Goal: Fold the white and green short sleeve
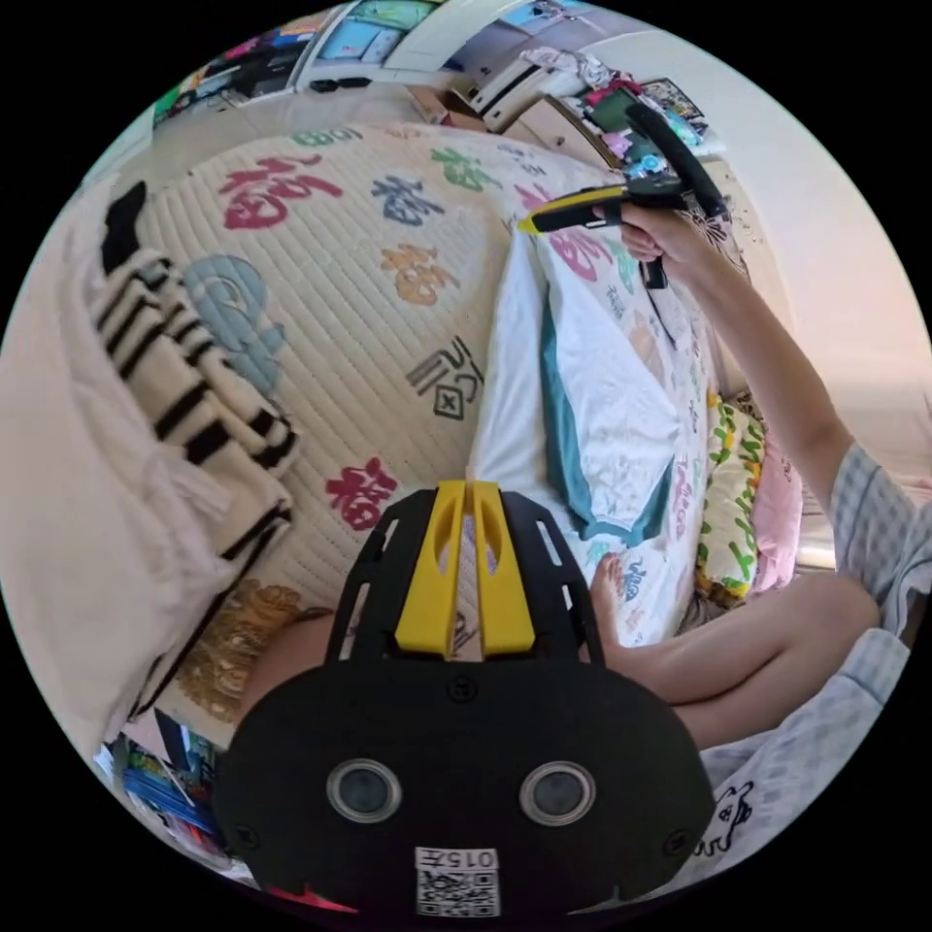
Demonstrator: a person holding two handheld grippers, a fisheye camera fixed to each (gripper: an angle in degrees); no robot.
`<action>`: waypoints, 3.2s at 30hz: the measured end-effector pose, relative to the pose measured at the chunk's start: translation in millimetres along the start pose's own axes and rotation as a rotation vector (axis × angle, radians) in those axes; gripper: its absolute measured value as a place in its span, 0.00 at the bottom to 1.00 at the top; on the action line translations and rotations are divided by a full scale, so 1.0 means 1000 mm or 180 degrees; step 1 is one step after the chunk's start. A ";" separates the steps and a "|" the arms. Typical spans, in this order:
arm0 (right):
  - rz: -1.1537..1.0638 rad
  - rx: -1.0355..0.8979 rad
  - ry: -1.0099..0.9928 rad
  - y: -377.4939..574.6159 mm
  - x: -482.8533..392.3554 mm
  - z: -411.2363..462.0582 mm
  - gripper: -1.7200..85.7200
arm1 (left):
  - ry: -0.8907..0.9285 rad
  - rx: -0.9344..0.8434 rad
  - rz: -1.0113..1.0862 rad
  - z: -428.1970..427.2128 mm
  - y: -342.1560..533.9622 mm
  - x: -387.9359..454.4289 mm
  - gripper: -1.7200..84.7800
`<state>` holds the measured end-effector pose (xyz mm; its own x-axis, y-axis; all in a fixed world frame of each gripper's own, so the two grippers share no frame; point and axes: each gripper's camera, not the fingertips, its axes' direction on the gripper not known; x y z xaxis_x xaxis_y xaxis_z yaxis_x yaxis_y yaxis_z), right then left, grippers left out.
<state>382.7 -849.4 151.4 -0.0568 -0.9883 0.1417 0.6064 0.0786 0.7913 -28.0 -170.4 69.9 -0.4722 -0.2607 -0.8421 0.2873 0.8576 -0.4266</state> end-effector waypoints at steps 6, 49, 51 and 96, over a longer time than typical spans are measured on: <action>0.0345 0.0865 -0.0391 0.016 0.022 -0.049 0.01 | -0.0291 0.0591 0.0196 -0.052 0.017 0.007 0.01; 0.2931 0.1502 -0.1191 0.685 0.118 0.034 0.12 | -0.0033 0.0199 0.1850 0.228 -0.116 0.297 0.15; 0.2868 0.1480 -0.1463 0.686 0.123 0.044 0.12 | 0.0082 0.0076 0.1551 0.243 -0.139 0.280 0.15; 0.2745 0.1333 -0.1733 0.817 0.051 0.058 0.10 | 0.0586 -0.0453 0.2636 0.322 -0.293 0.464 0.13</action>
<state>829.6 -827.8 839.9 -0.1481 -0.3986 0.9051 0.2995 0.8541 0.4252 -63.0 -685.1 -302.3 -0.2877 0.5390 -0.7916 0.4975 0.7904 0.3574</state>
